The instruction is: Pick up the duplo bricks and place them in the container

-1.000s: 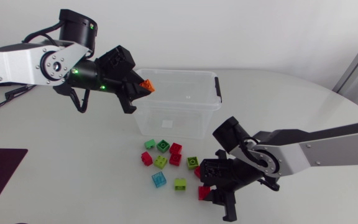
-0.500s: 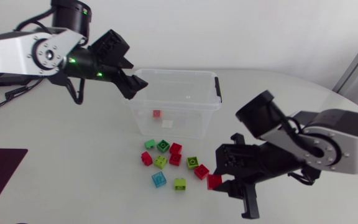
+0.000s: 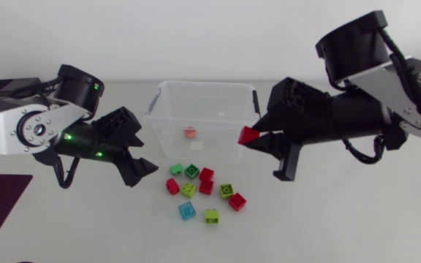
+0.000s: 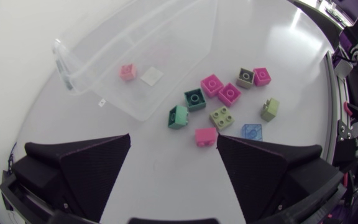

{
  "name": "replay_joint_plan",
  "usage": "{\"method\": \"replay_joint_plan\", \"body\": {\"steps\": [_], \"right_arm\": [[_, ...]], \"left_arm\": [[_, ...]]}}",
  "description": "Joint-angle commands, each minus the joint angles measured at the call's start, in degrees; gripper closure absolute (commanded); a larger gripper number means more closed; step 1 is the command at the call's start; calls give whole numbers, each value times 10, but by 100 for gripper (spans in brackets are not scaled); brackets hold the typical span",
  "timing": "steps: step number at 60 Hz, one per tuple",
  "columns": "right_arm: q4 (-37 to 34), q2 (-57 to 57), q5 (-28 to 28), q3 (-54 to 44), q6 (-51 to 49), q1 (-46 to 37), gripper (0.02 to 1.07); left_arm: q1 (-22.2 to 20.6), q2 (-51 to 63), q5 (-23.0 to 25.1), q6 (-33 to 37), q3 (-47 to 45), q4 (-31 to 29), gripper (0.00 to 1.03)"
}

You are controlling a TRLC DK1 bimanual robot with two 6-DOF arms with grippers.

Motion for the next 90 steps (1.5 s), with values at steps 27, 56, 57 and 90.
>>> {"method": "replay_joint_plan", "body": {"steps": [27,56,57,90], "right_arm": [[150,167,35,132,98,-43,83],[203,208,77,147,147,-47,21],[202,200,77,141,147,-47,21],[38,-41,76,-116,219,25,22]], "left_arm": [[-77,153,-68,-77,-11,53,7],[-116,252,-98,-120,43,84,26],[-116,253,-98,-120,44,84,34],[-96,95,-101,-105,71,-60,64]]}}
